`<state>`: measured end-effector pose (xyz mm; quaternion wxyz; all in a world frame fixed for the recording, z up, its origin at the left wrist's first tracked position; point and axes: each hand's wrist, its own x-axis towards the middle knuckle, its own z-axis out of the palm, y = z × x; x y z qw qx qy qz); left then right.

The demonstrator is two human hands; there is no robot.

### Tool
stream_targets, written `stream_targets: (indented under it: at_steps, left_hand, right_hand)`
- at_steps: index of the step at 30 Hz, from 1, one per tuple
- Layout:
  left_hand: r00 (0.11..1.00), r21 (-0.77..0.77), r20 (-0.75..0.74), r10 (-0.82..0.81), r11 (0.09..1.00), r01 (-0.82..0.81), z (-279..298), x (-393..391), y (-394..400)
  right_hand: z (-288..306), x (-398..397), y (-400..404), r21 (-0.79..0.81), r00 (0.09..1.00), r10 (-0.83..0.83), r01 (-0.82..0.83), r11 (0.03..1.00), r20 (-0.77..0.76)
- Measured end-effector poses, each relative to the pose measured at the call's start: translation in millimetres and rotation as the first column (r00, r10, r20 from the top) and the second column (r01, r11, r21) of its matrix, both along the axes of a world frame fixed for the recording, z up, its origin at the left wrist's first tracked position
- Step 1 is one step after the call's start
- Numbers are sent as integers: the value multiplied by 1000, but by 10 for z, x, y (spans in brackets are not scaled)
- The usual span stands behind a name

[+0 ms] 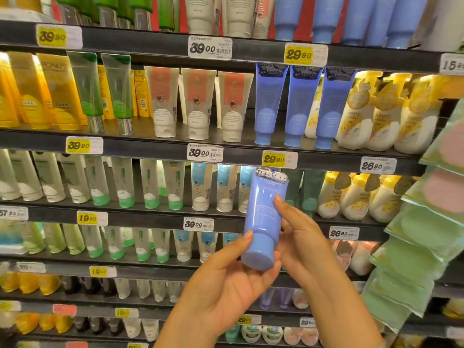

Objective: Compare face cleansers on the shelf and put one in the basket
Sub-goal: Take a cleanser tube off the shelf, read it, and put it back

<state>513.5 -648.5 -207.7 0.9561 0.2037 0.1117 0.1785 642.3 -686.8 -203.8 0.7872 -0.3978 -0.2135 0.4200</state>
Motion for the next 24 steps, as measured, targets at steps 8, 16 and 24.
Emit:
stream_targets:
  at_steps: [8, 16, 24]
  left_hand:
    - [996, 9, 40, -80, 997, 80, -64, -86, 125]
    - [999, 199, -31, -39, 979, 44, -100, 26, 257]
    - [1000, 402, 10, -24, 915, 18, 20, 277, 317]
  right_hand:
    - [-63, -60, 67, -94, 998, -62, 64, 994, 20]
    - [59, -39, 26, 0, 966, -175, 179, 984, 191]
    - [297, 109, -89, 90, 886, -274, 259, 962, 375]
